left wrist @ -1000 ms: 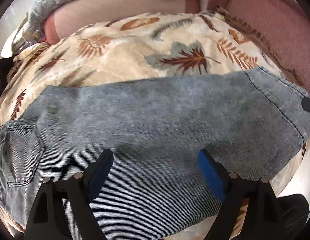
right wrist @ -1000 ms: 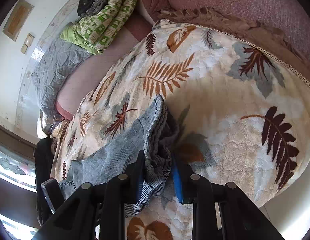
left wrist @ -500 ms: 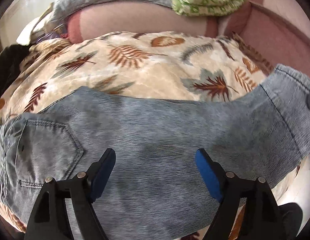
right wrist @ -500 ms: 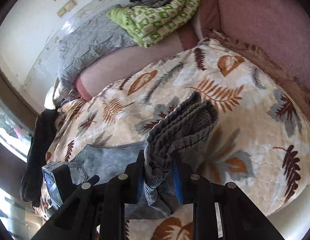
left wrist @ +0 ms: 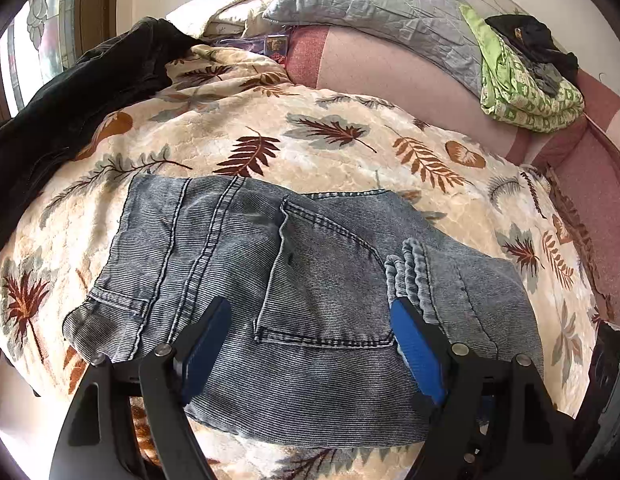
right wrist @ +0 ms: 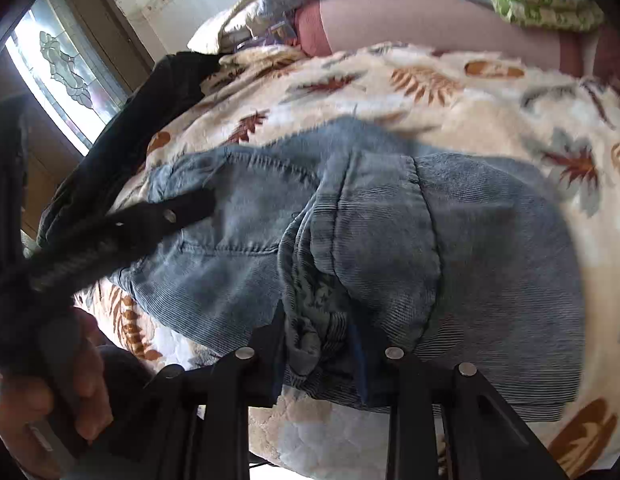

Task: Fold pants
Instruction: 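Fold the leg hems over toward the waistband with the right tool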

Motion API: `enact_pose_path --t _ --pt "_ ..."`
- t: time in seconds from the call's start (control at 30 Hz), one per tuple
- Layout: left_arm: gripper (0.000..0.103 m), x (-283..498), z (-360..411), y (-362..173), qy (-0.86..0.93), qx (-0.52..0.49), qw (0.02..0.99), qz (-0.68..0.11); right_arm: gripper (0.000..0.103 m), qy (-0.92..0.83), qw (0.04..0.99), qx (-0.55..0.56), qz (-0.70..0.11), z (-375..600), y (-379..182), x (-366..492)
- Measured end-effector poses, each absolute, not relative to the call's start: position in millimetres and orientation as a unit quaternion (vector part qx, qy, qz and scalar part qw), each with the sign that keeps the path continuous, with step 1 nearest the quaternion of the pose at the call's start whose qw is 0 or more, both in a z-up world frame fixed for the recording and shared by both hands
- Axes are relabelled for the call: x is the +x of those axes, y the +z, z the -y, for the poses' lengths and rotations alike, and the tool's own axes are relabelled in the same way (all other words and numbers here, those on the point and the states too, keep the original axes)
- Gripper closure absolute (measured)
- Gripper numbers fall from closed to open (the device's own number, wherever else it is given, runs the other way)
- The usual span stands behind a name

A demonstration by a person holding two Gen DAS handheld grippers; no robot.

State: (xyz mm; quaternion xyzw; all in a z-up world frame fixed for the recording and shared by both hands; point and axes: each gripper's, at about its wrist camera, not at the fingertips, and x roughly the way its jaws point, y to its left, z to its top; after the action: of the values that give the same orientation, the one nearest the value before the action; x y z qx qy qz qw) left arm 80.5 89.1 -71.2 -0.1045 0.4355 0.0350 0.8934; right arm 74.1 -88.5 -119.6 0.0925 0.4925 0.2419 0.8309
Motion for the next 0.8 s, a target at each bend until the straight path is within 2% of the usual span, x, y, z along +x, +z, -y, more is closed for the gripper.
enact_pose_path --t 0.07,0.1,0.13,0.3,0.4,0.43,0.47,0.5,0.6,0.7,0.8 --pt "0.02 80 -86 -68 0.026 -0.105 0.895 -0.432 0.056 0.27 0.821 0.136 -0.485 101 -116 72" --pt "0.02 79 -83 -65 0.022 -0.104 0.897 -0.43 0.047 0.287 0.811 0.163 -0.482 111 -111 71" --pt "0.02 79 -77 -62 0.017 -0.102 0.898 -0.428 0.045 0.295 0.806 0.189 -0.476 123 -105 69" --pt "0.02 81 -30 -57 -0.029 -0.076 0.901 -0.427 0.043 0.278 0.787 0.35 -0.425 222 -97 71" --pt "0.02 90 0 -81 -0.032 -0.034 0.884 -0.466 0.043 0.242 0.719 0.443 -0.478 266 -149 91" --pt "0.02 95 11 -97 -0.028 -0.004 0.872 -0.488 0.047 0.23 0.687 0.461 -0.512 272 -172 96" --pt "0.02 99 19 -114 -0.023 0.026 0.859 -0.512 0.051 0.237 0.669 0.482 -0.513 279 -181 99" --pt "0.018 100 22 -127 -0.015 0.046 0.852 -0.521 0.051 0.247 0.661 0.487 -0.514 283 -179 102" --pt "0.018 94 22 -121 -0.011 0.046 0.863 -0.503 0.047 0.27 0.689 0.45 -0.499 289 -143 114" --pt "0.018 81 22 -94 -0.025 0.023 0.886 -0.462 0.045 0.255 0.733 0.4 -0.488 295 -116 143" --pt "0.018 61 34 -79 -0.091 -0.036 0.89 -0.445 0.045 0.224 0.754 0.341 -0.515 296 -120 193"
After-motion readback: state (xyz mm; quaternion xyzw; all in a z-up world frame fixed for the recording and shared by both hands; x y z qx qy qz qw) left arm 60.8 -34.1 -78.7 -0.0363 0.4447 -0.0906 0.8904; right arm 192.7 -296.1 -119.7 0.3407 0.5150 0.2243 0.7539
